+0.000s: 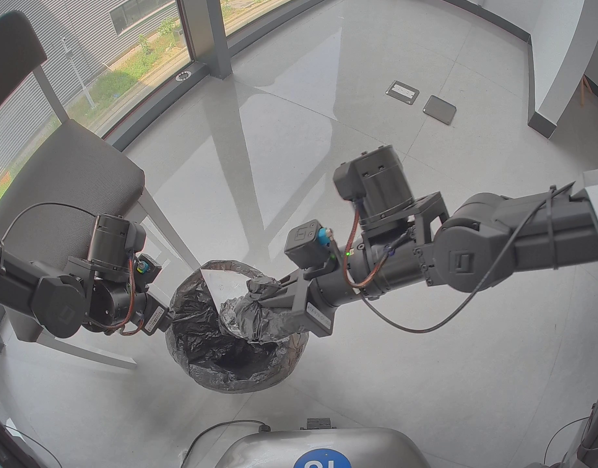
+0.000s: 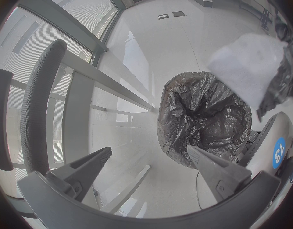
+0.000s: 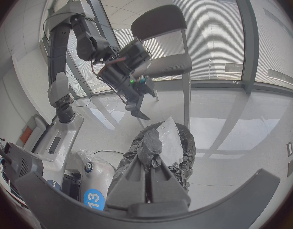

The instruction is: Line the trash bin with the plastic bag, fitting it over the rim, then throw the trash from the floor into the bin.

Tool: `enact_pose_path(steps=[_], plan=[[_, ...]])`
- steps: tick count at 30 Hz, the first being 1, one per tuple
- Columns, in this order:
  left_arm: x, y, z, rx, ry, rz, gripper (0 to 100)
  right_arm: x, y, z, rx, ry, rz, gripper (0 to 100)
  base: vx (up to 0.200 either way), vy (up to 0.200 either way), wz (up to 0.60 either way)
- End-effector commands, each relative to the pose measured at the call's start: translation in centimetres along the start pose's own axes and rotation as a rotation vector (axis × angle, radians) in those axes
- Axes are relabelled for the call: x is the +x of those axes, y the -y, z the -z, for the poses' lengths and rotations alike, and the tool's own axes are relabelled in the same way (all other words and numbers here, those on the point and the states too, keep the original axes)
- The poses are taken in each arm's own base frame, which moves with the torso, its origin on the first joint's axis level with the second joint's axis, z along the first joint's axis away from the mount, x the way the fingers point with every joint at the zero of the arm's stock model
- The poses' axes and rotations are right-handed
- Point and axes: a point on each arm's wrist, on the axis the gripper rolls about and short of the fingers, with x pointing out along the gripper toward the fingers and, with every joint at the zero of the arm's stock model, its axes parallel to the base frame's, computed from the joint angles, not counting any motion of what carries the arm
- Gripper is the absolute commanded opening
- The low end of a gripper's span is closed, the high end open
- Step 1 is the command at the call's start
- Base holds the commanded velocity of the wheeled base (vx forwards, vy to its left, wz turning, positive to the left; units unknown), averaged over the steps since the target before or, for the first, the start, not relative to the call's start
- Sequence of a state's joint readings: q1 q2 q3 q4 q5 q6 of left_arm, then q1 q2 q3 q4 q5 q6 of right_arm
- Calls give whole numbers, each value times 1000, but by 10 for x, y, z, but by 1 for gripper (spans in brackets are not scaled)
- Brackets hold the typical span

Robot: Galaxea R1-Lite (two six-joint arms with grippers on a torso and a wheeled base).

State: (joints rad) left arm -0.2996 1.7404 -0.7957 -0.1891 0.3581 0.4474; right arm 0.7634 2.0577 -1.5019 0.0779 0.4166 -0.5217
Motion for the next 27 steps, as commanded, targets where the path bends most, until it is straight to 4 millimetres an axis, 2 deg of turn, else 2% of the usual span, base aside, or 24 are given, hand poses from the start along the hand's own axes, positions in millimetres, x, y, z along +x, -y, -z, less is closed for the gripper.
enact_pose_path(steps=[1, 7, 12, 15, 27], plan=[[-4, -2, -1, -5, 13, -5, 100, 33, 3, 17, 21, -46, -35, 0, 0, 0, 0], [-4, -3, -2, -10, 16, -7, 100, 60, 6, 29, 33, -68, -60, 0, 0, 0, 0], [-7, -4, -2, -12, 23, -11, 100, 75, 8, 35, 38, -70, -80, 0, 0, 0, 0], [-8, -4, -2, -13, 27, -9, 100, 89, 12, 43, 44, -79, -85, 0, 0, 0, 0], [-14, -7, -3, -24, 45, -15, 100, 124, 32, 70, 69, -96, -71, 0, 0, 0, 0]])
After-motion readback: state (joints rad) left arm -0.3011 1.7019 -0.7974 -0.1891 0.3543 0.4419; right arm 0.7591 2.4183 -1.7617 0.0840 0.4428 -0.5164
